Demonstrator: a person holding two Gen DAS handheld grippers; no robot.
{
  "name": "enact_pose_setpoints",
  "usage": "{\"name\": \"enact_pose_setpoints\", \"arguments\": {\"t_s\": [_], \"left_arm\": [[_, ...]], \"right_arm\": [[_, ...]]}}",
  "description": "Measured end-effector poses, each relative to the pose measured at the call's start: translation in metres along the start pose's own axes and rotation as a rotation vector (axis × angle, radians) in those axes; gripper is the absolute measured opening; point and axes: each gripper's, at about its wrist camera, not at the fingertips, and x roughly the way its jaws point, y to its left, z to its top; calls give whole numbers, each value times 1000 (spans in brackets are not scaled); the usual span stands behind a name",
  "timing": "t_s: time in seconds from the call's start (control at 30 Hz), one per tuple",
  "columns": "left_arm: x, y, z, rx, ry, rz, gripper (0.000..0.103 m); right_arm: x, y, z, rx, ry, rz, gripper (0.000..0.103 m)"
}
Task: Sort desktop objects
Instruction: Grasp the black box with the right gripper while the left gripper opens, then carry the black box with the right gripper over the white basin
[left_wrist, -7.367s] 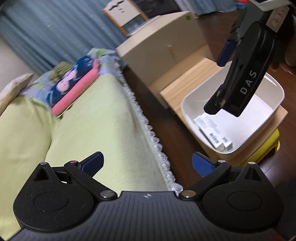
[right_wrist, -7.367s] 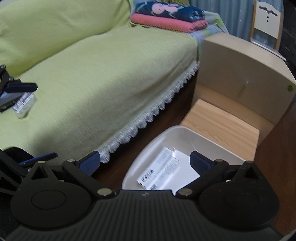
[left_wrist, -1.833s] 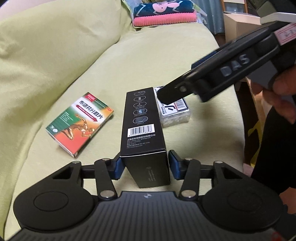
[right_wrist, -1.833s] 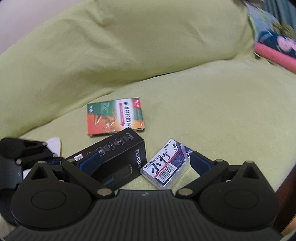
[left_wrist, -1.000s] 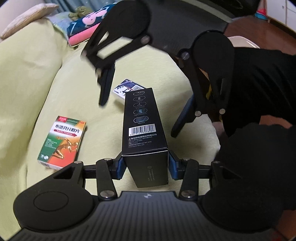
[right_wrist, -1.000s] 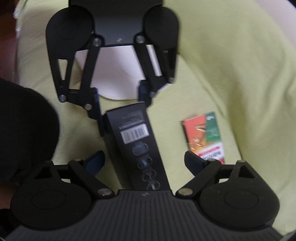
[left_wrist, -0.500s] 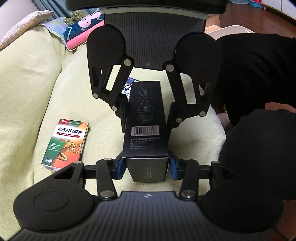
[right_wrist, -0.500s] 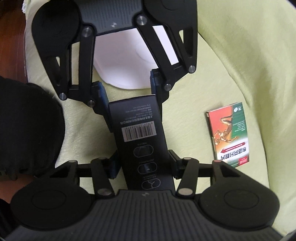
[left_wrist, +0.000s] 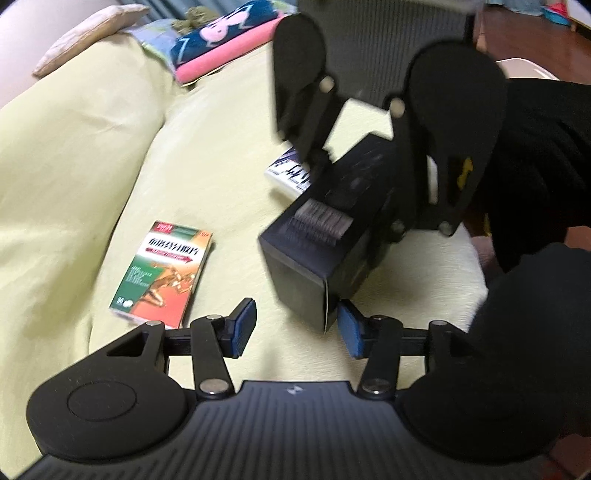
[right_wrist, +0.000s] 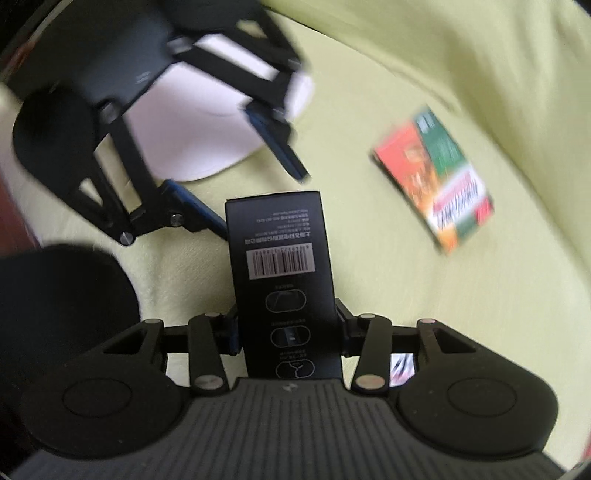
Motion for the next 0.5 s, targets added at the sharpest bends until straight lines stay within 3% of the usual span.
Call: {"name": "enact_pose_setpoints", "arguments": {"t_s": [0.17,0.5], "left_arm": [[6,-9,4,-7,-3,-18,55],[17,-24,9,-2,5,-51,55]], "right_arm": [[4,-23,-8,252,62,80,41],[26,-22,-12,263,88,90,41]]}}
